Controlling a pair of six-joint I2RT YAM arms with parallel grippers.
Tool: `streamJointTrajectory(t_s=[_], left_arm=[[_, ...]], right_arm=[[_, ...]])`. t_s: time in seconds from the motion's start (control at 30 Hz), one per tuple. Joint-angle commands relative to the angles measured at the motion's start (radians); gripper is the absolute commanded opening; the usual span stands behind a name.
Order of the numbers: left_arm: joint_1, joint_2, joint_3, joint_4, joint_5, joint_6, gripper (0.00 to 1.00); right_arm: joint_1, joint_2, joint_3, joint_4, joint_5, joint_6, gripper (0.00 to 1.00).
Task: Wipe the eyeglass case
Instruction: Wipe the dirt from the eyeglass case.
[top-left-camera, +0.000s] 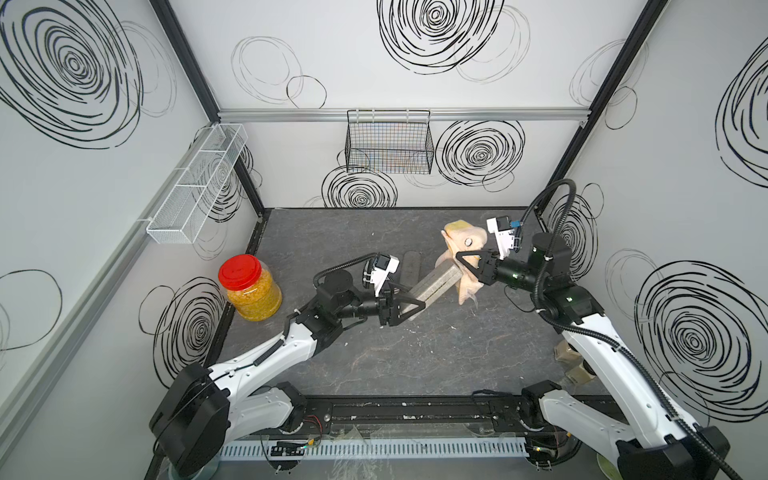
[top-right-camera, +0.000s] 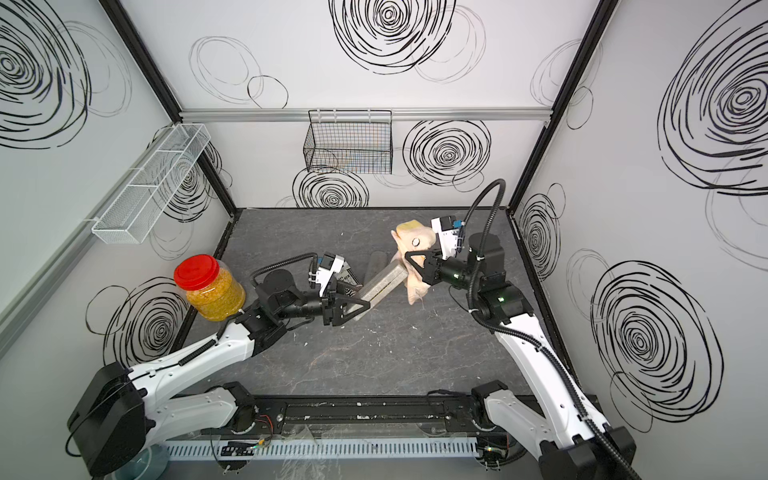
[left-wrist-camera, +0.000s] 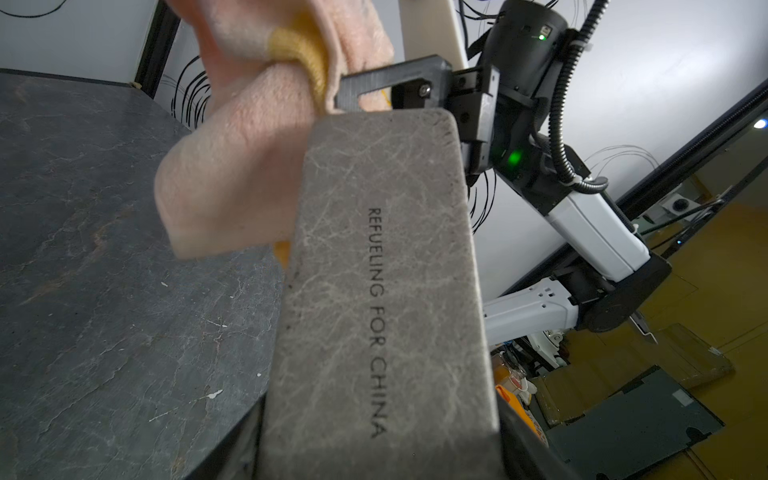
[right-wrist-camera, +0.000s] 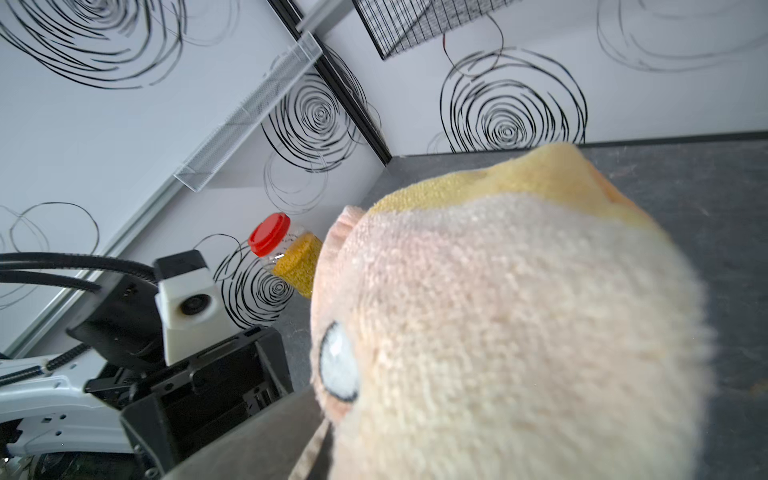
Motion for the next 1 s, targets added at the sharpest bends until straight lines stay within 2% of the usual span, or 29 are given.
streamJointTrajectory(t_s=[0.0,0.13,0.33,0.5,0.73,0.87,0.97], left_arm=[[0.005,-0.018,0.019,0.106,0.004,-0.004,0.56],[0.003,-0.016,0.019,0.112,0.001,-0.008,0.56],[-0.011,-0.022,0.031,0.084,-0.020,-0.016,0.56],[-0.031,-0.048,0.015,0.054,-0.057,0.010,0.56],[-0.031,-0.029,0.024,0.065,-0.042,0.000,0.56],[-0.032,-0.020,0.031,0.071,-0.039,0.001,0.56],[-0.033,-0.009,0.040,0.074,-0.033,0.001,0.56]], right_arm=[[-0.006,-0.060,-0.017,0.144,-0.037,0.058,0.07],[-0.004,-0.052,-0.036,0.173,-0.101,0.089,0.08],[0.002,-0.001,-0.077,0.137,-0.058,0.056,0.09],[0.008,0.063,-0.019,0.066,-0.005,0.025,0.07],[0.004,-0.033,-0.014,0.201,-0.075,0.065,0.07],[0.001,-0.043,0.007,0.199,-0.139,0.077,0.08],[0.002,-0.024,0.005,0.179,-0.135,0.071,0.08]])
